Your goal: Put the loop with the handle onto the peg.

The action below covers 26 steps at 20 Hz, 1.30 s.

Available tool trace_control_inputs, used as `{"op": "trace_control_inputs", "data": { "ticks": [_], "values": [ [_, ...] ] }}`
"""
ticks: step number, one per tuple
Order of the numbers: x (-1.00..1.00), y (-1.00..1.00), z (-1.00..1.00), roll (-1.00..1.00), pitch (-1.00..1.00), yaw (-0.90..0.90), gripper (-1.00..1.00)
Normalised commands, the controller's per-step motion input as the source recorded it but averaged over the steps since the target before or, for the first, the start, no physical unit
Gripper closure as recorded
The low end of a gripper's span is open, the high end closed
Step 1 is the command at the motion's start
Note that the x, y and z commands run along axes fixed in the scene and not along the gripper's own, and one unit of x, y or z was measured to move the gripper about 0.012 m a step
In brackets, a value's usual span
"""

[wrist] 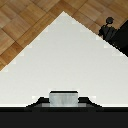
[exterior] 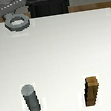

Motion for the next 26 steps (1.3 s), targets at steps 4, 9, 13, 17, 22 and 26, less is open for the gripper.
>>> {"op": "trace_control_inputs", "data": {
  "ticks": [4, 9, 13, 17, 22, 26],
  "values": [
    [1.0, 0.0, 0.0, 0.0, 0.0, 0.0, 1.0],
    [1.0, 0.0, 0.0, 0.0, 0.0, 0.0, 1.0],
    [1.0, 0.0, 0.0, 0.0, 0.0, 0.0, 1.0],
    [1.0, 0.0, 0.0, 0.0, 0.0, 0.0, 1.0],
    [0.2, 0.4, 0.0, 0.0, 0.0, 0.0, 1.0],
    [0.0, 0.0, 0.5, 0.0, 0.0, 0.0, 1.0]
  ]
}}
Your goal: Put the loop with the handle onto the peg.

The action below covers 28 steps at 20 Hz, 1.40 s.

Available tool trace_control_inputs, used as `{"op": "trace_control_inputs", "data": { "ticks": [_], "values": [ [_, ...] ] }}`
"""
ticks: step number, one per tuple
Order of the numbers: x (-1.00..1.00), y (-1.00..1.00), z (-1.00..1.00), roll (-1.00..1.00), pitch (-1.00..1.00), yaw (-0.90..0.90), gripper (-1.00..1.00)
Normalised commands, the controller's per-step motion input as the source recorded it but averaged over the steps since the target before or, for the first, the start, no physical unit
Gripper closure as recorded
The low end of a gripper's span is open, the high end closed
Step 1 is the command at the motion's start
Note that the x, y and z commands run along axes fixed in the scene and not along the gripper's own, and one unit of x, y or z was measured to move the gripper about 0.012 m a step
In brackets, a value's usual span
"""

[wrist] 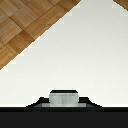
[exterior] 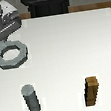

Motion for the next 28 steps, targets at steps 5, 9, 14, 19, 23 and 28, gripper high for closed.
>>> {"op": "trace_control_inputs", "data": {
  "ticks": [5, 9, 14, 19, 23, 28],
  "values": [
    [0.2, 0.2, 0.0, 0.0, 0.0, 0.0, 1.0],
    [1.0, 0.0, 0.0, 0.0, 0.0, 0.0, 1.0],
    [0.4, 0.47, 0.0, 0.0, 0.0, 0.0, 1.0],
    [0.4, 0.6, 0.0, 0.0, 0.0, 0.0, 1.0],
    [0.75, 0.25, -0.25, 0.0, 0.0, 0.0, 1.0],
    [0.0, 0.2, -0.4, 0.0, 0.0, 0.0, 1.0]
  ]
}}
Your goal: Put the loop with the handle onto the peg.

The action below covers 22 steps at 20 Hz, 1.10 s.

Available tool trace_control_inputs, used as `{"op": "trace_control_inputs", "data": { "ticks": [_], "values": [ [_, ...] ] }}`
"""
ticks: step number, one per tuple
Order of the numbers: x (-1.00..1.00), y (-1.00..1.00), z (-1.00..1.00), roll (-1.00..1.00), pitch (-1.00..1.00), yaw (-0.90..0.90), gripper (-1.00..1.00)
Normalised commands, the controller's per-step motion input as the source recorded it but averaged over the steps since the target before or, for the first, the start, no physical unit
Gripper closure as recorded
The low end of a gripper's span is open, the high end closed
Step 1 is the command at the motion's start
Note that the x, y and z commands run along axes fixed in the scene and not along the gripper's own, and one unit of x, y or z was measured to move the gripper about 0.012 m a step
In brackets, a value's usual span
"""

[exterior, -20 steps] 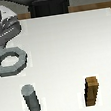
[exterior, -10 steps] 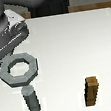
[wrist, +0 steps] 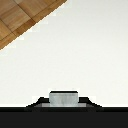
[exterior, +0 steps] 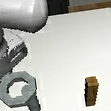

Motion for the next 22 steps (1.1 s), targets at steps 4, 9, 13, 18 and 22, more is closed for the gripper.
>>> {"op": "trace_control_inputs", "data": {
  "ticks": [4, 9, 13, 18, 22],
  "values": [
    [-0.25, 0.5, 0.0, 0.0, 0.0, 0.0, 1.0],
    [-0.2, 0.0, -1.0, 0.0, 0.0, 0.0, 1.0],
    [0.0, 0.0, -1.0, 0.0, 0.0, 0.0, 1.0],
    [0.0, 0.0, -0.4, 0.0, 0.0, 0.0, -1.0],
    [0.0, 0.0, 0.0, 0.0, 0.0, 0.0, -1.0]
  ]
}}
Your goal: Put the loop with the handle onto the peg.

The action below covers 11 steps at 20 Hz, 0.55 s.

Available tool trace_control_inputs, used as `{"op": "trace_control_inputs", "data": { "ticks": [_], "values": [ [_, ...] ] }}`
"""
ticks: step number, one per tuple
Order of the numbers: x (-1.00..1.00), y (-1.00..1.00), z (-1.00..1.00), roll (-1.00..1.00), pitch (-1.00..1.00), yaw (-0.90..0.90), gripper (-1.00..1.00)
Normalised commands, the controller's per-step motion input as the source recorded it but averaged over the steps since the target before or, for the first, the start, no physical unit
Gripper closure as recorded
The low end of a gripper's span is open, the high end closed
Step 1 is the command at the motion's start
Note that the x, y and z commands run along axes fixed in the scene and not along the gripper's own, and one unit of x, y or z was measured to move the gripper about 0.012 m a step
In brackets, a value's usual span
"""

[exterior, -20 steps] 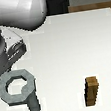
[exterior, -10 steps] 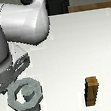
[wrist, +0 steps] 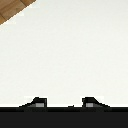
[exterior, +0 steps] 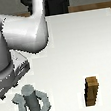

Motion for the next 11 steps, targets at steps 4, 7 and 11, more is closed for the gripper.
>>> {"op": "trace_control_inputs", "data": {
  "ticks": [4, 7, 11],
  "values": [
    [0.0, 0.0, 0.0, 0.0, 0.0, 0.0, -1.0],
    [0.0, 0.0, 0.0, 0.0, 0.0, 0.0, -1.0],
    [0.0, 0.0, 0.0, 0.0, 0.0, 0.0, -1.0]
  ]
}}
